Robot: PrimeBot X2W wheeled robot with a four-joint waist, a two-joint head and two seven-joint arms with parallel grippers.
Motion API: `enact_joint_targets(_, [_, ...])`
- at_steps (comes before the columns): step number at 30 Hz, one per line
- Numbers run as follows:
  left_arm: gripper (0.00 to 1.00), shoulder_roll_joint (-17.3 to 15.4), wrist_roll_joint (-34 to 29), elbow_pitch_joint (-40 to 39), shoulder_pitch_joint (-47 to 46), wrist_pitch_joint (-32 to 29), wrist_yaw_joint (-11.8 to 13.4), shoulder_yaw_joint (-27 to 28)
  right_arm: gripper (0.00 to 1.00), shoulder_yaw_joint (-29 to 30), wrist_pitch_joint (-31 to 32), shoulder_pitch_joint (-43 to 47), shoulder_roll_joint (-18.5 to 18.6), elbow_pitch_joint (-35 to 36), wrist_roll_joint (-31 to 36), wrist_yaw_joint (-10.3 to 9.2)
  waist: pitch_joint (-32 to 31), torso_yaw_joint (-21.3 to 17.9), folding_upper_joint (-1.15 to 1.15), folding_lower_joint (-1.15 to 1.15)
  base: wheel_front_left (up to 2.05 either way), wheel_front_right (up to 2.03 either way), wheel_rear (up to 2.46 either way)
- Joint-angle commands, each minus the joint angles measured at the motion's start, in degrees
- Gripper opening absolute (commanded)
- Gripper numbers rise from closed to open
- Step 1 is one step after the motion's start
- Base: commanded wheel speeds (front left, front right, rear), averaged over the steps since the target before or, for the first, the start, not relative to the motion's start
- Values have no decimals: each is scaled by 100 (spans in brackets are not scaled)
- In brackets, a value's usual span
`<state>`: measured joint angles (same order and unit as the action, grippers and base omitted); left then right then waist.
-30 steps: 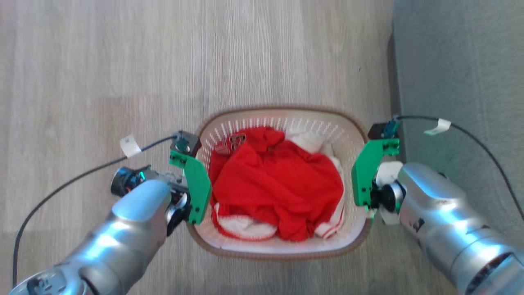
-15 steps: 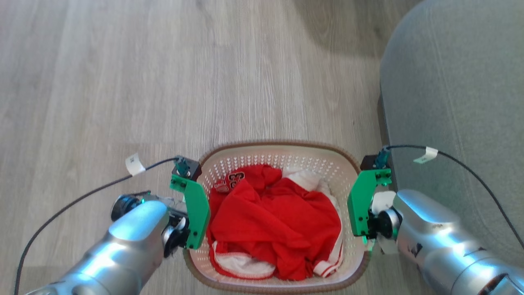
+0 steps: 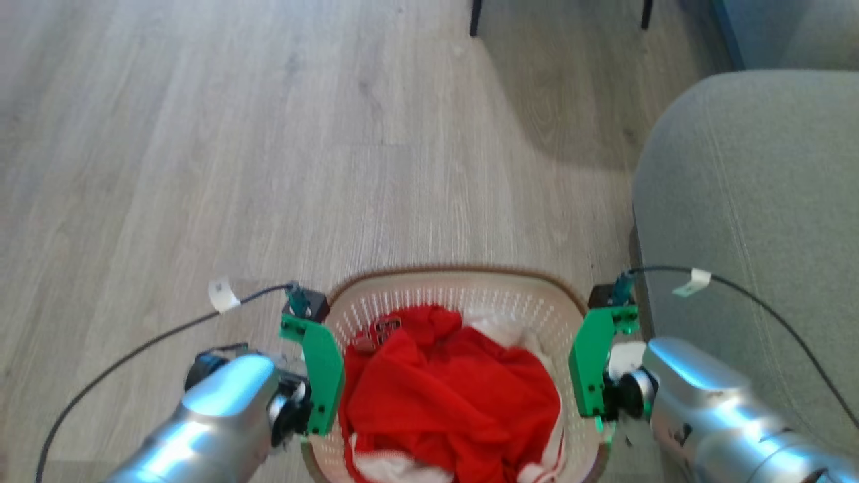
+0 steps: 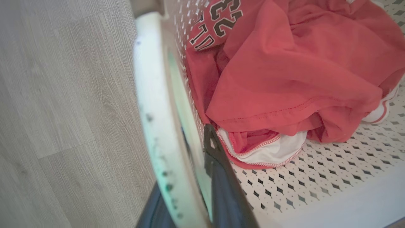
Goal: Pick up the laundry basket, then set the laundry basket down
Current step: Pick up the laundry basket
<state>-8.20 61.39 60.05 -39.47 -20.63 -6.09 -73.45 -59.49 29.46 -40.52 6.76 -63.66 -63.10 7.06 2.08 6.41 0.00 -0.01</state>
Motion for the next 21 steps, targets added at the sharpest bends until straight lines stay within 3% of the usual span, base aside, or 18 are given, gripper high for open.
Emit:
enact_joint_targets(1, [0, 78, -55, -249, -176, -66, -139, 10, 0, -65, -66, -140, -107, 255, 5, 43, -89, 62, 0, 1, 0, 0, 0])
enact_joint_targets(21, [0, -71, -139, -564, 47, -435, -139, 10, 0, -367, -32, -101, -201, 243, -265, 43, -302, 77, 0, 1, 0, 0, 0])
